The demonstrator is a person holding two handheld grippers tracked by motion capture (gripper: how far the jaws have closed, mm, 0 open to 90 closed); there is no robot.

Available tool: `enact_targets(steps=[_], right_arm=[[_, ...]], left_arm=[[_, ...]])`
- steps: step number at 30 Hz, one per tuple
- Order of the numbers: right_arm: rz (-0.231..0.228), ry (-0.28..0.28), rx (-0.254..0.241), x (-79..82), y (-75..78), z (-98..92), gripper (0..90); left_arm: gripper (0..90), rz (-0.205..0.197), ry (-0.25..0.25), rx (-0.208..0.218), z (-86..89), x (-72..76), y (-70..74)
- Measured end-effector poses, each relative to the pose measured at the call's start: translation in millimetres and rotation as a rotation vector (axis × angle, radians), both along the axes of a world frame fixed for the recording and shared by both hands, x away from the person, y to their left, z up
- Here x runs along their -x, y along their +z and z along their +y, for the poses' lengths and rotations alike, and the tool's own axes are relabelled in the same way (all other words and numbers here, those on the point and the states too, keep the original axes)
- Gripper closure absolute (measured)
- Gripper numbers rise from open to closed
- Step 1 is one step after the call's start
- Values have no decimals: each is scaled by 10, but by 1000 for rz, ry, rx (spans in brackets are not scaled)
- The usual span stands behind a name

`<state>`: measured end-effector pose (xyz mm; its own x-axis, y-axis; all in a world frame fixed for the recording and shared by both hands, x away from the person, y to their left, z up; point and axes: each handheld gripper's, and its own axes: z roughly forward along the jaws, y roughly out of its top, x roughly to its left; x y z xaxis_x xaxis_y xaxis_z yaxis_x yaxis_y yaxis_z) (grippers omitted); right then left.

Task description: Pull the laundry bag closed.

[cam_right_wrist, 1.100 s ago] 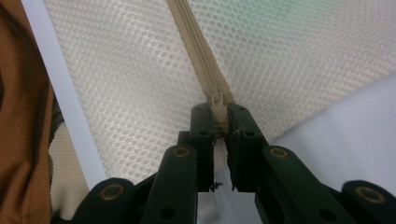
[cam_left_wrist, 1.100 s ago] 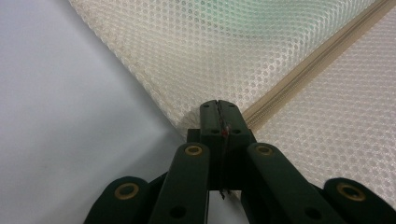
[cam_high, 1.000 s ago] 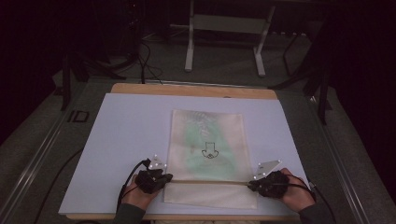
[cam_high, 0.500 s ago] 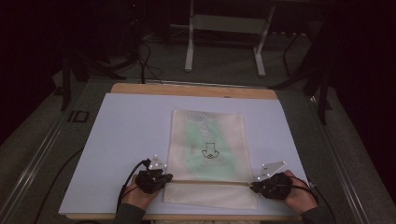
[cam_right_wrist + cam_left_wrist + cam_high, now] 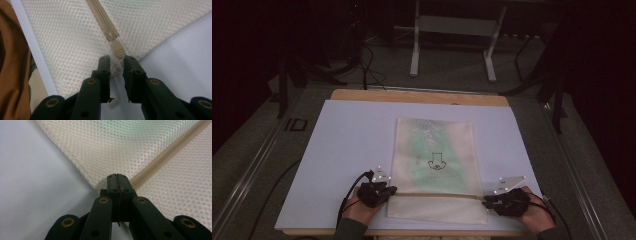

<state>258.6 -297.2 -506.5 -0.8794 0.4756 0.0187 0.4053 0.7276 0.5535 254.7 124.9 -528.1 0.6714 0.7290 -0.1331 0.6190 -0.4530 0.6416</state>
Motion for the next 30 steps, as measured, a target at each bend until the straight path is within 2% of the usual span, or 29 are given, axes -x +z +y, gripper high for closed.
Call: enact_targets(steps=[2,6,13,19,22,26,28,30], right_arm=[[-3,-7,-10,0,1,2,706],[-16,-14,-61,-11,-12,4,648],[-41,-44,-84,-14,-5,-15,583],[-61,-105,-101,-34,-24,-62,514],[-68,-142,-107,-53,-37,-90,489],[-73,-161,-123,-55,-48,-125,487],[-87,-174,-126,-58,-47,-141,487],[-103,-193,-136,-67,-49,-160,472]], left_arm=[[880,-15,-9,-12,-10,14,4],[873,-26,-15,-24,-18,24,11],[858,-29,-13,-8,1,28,20],[844,-43,-16,7,28,26,39],[842,-54,-7,6,45,23,49],[842,-76,3,-5,62,25,60],[837,-88,16,-5,87,15,65],[817,-100,46,-24,128,0,63]])
